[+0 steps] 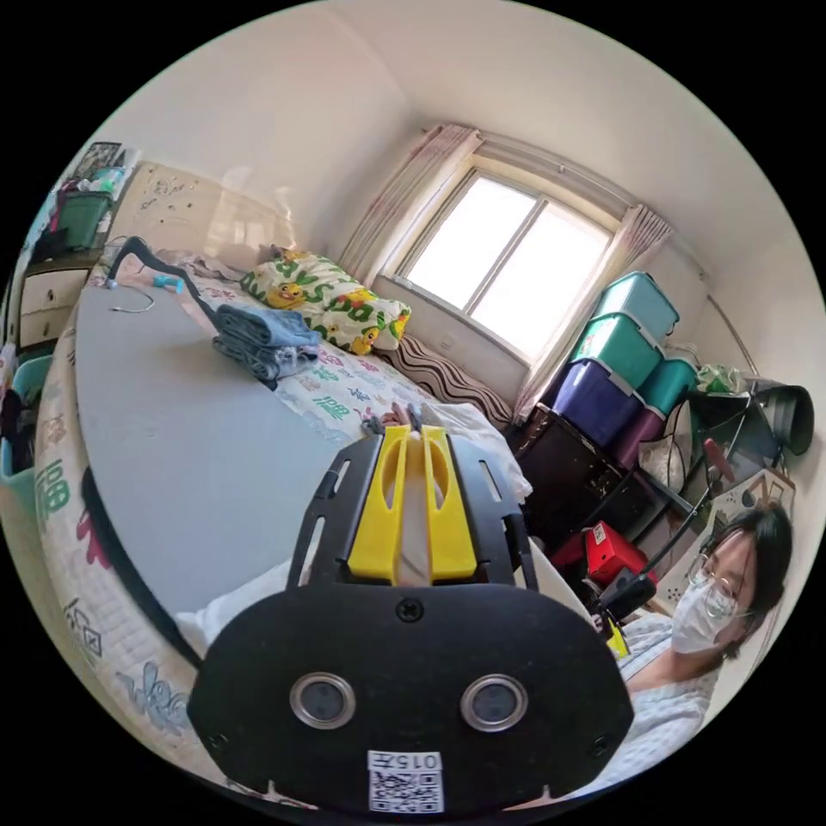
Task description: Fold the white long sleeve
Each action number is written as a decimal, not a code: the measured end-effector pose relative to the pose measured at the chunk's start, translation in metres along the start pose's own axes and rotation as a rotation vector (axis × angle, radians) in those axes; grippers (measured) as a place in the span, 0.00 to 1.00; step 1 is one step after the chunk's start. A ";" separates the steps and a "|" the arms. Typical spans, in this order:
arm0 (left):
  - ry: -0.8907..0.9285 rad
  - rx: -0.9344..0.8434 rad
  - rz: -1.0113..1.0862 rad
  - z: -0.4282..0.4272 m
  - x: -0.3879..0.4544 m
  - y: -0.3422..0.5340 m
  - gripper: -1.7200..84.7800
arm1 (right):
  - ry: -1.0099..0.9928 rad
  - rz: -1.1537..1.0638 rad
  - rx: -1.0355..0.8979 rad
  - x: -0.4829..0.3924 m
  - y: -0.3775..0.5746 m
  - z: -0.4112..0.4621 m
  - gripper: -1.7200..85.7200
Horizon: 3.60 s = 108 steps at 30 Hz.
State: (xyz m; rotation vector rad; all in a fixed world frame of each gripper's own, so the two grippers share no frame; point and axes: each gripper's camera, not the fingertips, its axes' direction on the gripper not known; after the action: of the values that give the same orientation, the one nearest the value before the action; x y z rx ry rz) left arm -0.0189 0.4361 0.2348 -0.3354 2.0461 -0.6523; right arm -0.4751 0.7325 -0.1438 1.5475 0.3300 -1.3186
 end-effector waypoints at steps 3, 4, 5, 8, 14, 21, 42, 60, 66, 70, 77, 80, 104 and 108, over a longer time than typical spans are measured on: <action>-0.070 0.014 -0.076 -0.053 -0.046 0.044 0.03 | -0.086 -0.019 -0.080 -0.015 0.012 0.050 0.02; -0.085 0.011 -0.091 -0.060 -0.055 0.053 0.03 | -0.103 -0.019 -0.117 -0.018 0.017 0.068 0.02; -0.111 0.002 -0.124 -0.070 -0.073 0.069 0.03 | -0.114 -0.014 -0.148 -0.019 0.024 0.084 0.02; -0.142 -0.027 -0.206 -0.078 -0.114 0.105 0.03 | -0.148 0.025 -0.225 -0.014 0.040 0.119 0.02; -0.151 -0.087 -0.265 -0.064 -0.148 0.141 0.03 | -0.128 0.058 -0.349 -0.005 0.067 0.162 0.03; -0.196 -0.132 -0.290 -0.076 -0.126 0.156 0.06 | -0.211 0.012 -0.386 0.001 0.067 0.148 0.08; -0.247 -0.125 0.042 -0.116 0.212 0.368 0.10 | 0.194 0.112 -0.250 0.120 0.155 0.050 0.03; -0.224 -0.078 0.013 -0.115 0.246 0.389 0.09 | 0.276 0.027 -0.272 0.137 0.194 0.088 0.07; -0.257 -0.088 0.022 -0.116 0.257 0.396 0.08 | 0.282 0.088 -0.265 0.145 0.210 0.081 0.01; -0.296 -0.091 0.026 -0.123 0.258 0.403 0.05 | 0.295 0.065 -0.322 0.113 0.226 0.075 0.01; -0.310 -0.072 -0.013 -0.132 0.246 0.419 0.02 | 0.331 0.087 -0.379 0.113 0.271 0.101 0.02; -0.290 -0.035 -0.002 -0.137 0.247 0.406 0.04 | 0.299 0.115 -0.347 0.129 0.277 0.092 0.07; -0.126 -0.036 -0.200 -0.030 0.036 0.250 0.03 | -0.158 -0.164 -0.393 0.070 0.297 0.264 0.01; -0.169 -0.067 -0.234 -0.032 0.014 0.268 0.03 | 0.072 -0.254 -0.382 0.060 0.313 0.273 0.02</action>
State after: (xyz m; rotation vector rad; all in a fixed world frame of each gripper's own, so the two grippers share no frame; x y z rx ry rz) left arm -0.0478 0.6597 0.0857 -0.6551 1.8856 -0.6731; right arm -0.3750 0.3519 0.0019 1.2590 0.7979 -1.3026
